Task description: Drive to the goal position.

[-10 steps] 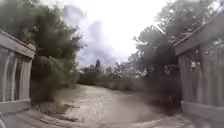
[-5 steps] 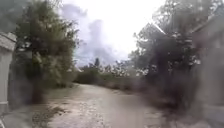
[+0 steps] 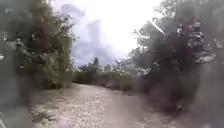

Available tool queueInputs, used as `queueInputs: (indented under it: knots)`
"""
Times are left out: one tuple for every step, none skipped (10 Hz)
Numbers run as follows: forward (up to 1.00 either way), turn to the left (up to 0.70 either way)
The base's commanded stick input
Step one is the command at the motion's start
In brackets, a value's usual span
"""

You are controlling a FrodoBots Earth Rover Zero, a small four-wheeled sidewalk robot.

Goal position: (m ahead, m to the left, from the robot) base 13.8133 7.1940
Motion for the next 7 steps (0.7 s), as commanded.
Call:
queueInputs:
  knots:
    - [0.85,0.00]
    - [0.85,0.00]
    - [0.85,0.00]
    - [0.85,0.00]
    - [0.85,0.00]
    - [0.85,0.00]
    - [0.85,0.00]
